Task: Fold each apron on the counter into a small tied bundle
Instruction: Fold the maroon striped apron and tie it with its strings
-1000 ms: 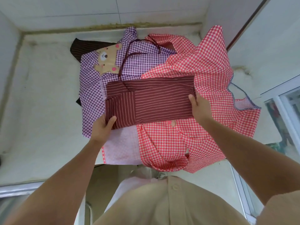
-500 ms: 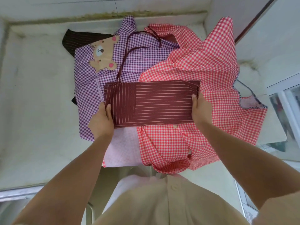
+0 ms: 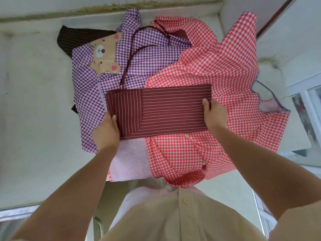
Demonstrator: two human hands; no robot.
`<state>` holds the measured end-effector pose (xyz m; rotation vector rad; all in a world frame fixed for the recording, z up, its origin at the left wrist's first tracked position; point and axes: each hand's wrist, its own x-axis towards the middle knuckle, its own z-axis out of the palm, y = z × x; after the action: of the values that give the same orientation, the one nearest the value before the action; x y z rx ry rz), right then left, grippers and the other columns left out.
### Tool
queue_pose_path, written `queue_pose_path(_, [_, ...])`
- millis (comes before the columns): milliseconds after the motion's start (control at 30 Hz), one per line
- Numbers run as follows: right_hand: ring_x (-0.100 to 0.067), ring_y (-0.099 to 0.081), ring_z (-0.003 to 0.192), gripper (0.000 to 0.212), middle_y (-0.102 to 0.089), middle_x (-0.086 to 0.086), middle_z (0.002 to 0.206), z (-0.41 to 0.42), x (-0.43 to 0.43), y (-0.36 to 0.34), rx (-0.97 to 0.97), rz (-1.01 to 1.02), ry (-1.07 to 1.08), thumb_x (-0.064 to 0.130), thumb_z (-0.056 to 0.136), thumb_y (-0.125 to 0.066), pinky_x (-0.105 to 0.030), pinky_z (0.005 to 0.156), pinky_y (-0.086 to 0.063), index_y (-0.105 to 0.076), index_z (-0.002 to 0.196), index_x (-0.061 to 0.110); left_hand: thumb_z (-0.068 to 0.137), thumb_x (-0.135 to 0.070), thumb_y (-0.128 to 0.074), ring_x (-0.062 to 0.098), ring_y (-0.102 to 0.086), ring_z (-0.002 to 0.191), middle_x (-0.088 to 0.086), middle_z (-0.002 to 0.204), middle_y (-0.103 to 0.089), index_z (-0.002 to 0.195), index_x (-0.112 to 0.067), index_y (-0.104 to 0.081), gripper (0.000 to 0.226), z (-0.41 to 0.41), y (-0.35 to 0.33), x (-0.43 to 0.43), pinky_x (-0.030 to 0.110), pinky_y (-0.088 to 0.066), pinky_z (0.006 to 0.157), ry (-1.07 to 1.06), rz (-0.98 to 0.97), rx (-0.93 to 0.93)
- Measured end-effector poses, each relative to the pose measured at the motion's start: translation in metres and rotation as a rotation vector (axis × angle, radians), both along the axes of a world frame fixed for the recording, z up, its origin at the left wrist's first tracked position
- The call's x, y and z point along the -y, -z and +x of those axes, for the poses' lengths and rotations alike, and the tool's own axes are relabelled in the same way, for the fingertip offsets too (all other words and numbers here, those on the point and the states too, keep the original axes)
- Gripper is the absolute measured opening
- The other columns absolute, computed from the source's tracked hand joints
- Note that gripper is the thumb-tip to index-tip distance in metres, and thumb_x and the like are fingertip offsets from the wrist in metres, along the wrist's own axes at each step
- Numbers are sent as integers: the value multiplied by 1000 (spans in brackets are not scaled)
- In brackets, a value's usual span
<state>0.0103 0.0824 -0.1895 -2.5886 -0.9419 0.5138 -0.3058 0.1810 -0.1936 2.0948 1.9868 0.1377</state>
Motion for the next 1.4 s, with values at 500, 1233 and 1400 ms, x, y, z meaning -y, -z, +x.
queue_pose_path(500, [-28,-30,143,57,-35,-14,152,-38,-6,-21,340,264,-146,34,96,-48,-43,119,-24,-34,145,8,104,-39,-25,29,-5,151,8,163,-10,155,-21,-24,54,78,-9,32,51,-5,121,698,186,-30])
queue_pose_path(1233, [-24,3,151,60,4,-9,164,-79,-18,4,381,-36,-751,41,104,-17,-48,123,-3,-4,157,14,100,-51,-7,25,2,151,8,164,-2,157,-24,-4,63,40,29,25,56,-1,120,440,53,-144])
queue_pose_path(1400, [-19,3,152,57,0,-1,165,-77,-10,24,290,-114,-795,46,105,-14,-49,122,-7,-6,157,25,101,-47,-16,24,1,151,7,164,-3,157,-25,-8,61,30,32,22,53,-3,121,451,70,-140])
